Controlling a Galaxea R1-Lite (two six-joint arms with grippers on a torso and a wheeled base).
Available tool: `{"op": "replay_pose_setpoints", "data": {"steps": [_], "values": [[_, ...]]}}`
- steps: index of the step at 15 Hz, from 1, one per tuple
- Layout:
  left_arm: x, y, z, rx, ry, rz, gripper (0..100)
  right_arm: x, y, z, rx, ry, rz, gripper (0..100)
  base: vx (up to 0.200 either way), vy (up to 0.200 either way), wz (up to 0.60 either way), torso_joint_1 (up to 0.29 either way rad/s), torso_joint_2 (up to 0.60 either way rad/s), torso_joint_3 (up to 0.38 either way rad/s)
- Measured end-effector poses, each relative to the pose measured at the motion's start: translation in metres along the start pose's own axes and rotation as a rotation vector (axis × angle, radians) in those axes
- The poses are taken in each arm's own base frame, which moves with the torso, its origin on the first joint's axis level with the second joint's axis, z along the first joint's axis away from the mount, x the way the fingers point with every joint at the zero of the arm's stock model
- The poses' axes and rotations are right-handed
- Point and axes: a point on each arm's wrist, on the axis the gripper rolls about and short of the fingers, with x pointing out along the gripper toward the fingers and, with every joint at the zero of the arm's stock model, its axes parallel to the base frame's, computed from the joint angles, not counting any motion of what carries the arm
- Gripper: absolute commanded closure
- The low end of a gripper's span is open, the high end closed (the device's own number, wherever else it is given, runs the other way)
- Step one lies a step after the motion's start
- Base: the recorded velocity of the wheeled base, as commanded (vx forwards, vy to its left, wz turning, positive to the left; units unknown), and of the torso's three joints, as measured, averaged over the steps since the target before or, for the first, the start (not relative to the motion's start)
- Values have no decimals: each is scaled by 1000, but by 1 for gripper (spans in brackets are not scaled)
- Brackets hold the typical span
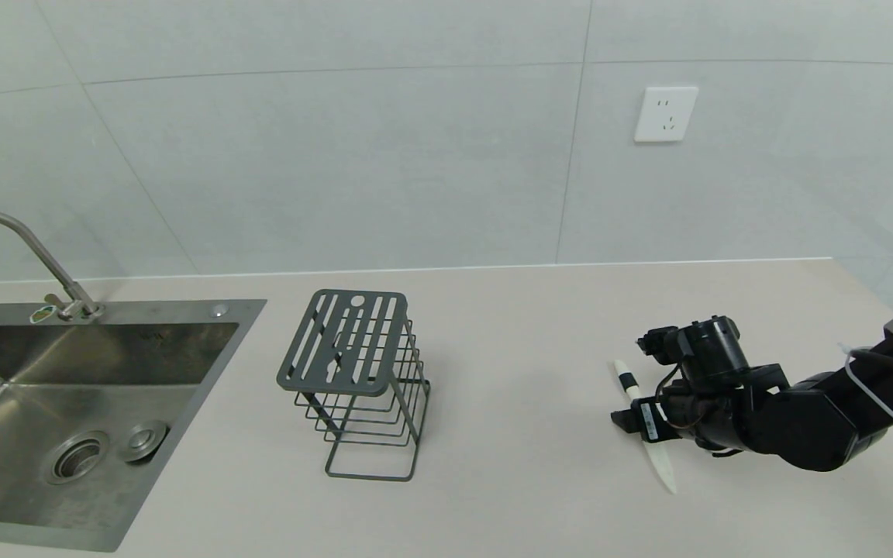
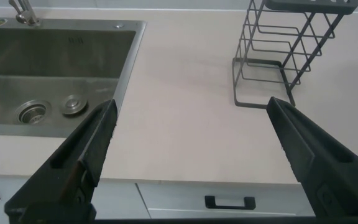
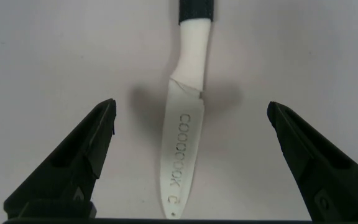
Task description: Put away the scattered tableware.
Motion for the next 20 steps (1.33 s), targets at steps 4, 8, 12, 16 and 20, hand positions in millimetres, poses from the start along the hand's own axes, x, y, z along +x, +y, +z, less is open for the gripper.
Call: {"op": "replay_pose_setpoints", "data": {"steps": [4,8,12,16,20], "values": [[0,0,0,0,0,0,0,8,1,-3,-2,-2,22,0,0,0,0,0,0,0],[0,0,0,0,0,0,0,10,3,-4,-2,1,42,0,0,0,0,0,0,0],[0,0,0,0,0,0,0,13,2,-5,-19,4,30,0,0,0,0,0,0,0],[0,0,0,0,0,0,0,15,2,-7,-26,13,25,0,0,0,0,0,0,0],[0,0,0,0,0,0,0,18,1,-9,-24,21,18,100,0,0,0,0,0,0]]}}
